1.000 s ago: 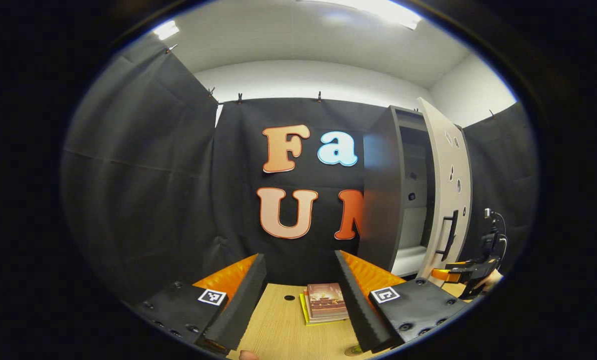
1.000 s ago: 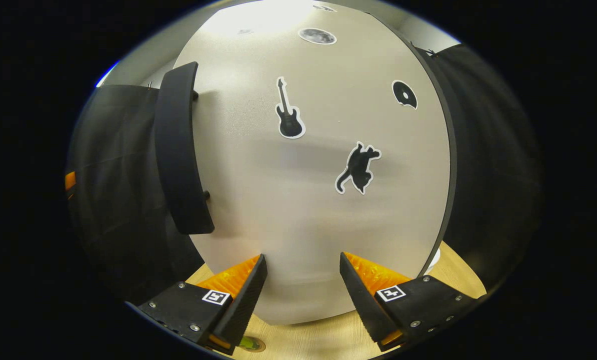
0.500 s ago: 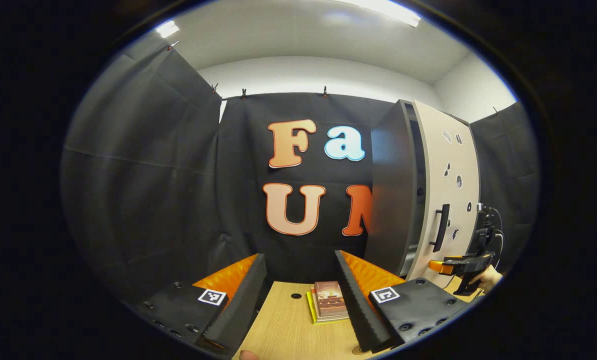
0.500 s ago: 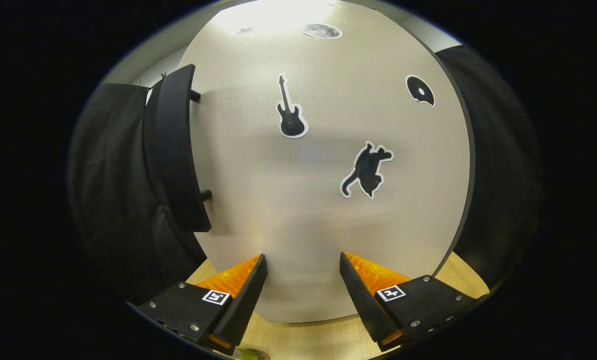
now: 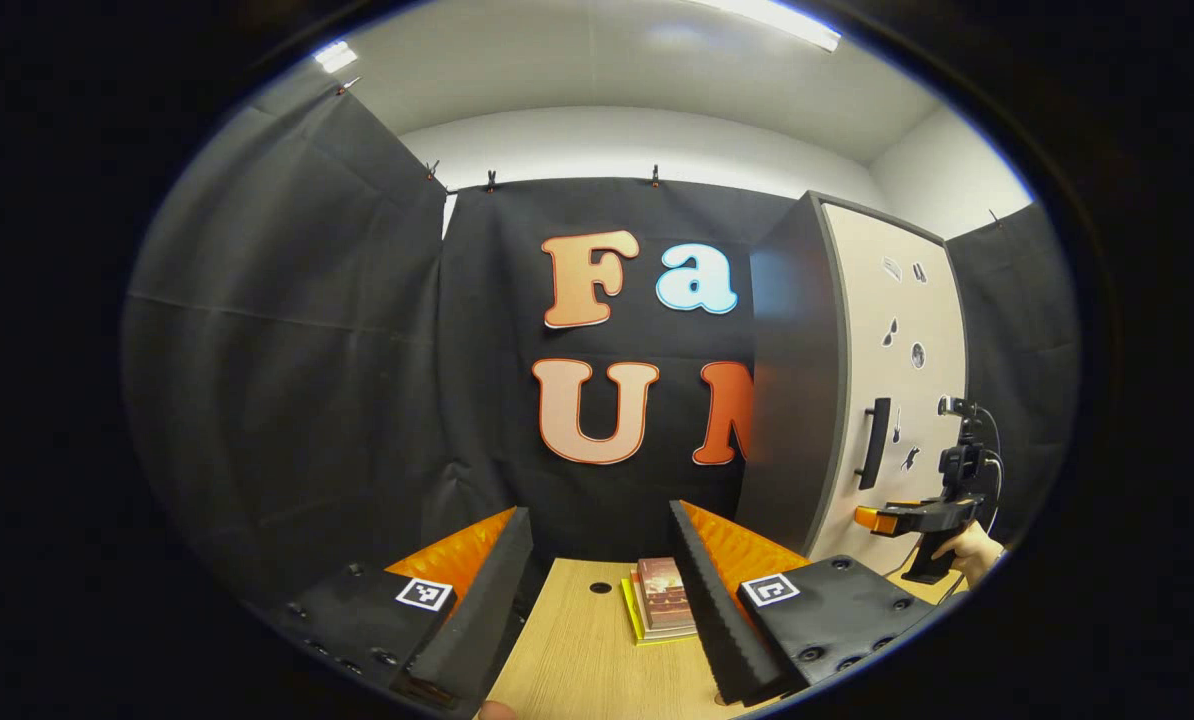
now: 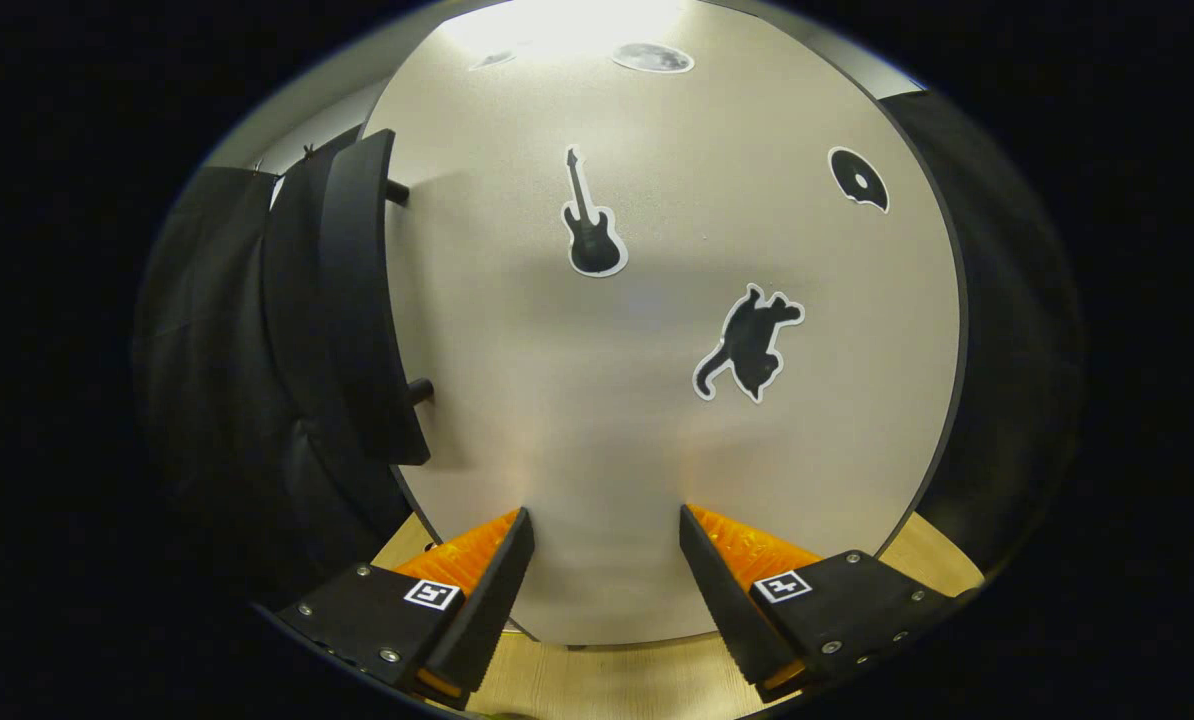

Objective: Open the cabinet door with the right hand, grasp the bottle in the cabinet with the left hand and place it on the coaster, then close the cabinet door with the right hand.

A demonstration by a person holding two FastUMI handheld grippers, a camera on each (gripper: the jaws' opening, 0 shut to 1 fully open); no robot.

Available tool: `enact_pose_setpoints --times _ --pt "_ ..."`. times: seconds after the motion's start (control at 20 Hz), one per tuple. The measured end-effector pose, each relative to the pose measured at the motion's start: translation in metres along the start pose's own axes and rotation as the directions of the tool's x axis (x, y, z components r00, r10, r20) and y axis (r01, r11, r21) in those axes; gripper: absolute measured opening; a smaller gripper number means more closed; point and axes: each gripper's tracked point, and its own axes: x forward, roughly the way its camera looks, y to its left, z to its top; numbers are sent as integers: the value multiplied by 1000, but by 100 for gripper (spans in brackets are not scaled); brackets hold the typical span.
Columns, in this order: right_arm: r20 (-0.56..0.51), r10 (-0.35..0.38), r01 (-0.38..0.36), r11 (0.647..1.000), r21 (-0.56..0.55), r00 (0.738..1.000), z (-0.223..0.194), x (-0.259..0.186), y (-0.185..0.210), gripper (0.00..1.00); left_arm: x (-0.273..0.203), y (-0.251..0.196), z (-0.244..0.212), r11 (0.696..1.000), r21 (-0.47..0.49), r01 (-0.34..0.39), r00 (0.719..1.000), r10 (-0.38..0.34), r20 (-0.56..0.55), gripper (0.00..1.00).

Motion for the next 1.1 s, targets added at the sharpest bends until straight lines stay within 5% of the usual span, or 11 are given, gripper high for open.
enact_pose_setpoints --times 0.5,1.1 --pt "-5 -30 30 1000 8 1000 20 -26 -14 91 -3 2 21 1000 17 0 1000 -1 21 89" --pt "208 -91 125 980 -155 974 179 -227 -108 90 -7 11 92 999 34 -10 992 6 125 90"
